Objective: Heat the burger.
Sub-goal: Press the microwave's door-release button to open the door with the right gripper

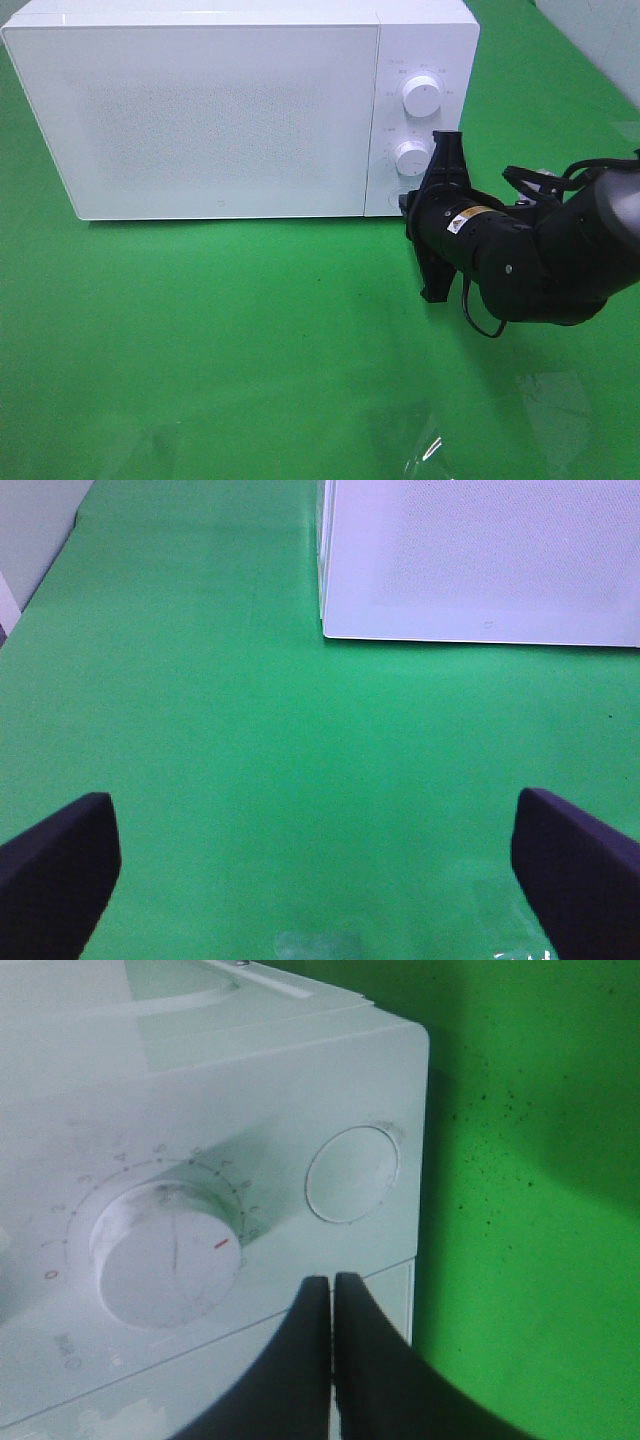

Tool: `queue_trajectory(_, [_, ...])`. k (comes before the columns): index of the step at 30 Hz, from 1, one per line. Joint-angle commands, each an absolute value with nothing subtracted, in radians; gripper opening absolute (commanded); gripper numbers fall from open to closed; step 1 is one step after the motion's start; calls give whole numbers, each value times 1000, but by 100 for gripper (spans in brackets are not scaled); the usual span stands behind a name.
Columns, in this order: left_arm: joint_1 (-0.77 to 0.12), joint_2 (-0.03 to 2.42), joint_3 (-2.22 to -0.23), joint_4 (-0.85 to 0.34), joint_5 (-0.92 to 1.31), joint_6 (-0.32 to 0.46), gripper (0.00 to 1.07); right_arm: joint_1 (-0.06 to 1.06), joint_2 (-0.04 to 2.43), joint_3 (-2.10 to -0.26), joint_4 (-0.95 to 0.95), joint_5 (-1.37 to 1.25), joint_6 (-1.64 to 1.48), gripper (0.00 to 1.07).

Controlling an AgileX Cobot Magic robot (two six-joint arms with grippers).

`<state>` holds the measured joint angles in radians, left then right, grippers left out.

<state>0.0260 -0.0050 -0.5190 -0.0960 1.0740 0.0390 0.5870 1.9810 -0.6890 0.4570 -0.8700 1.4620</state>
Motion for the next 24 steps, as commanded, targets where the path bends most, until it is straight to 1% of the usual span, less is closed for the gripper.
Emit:
queue_trajectory(1, [30,-15,-517,-100,1069,35,99,570,1996,-713,439,-851,1466,0])
queue_trajectory(15, [30,-9,-517,-101,1069,35,99,526,2085,-806,421,-838,1463,0])
queue_trajectory(24, [30,-9,-517,-101,1069,35,99,526,2144,-860,437,-847,1465,0])
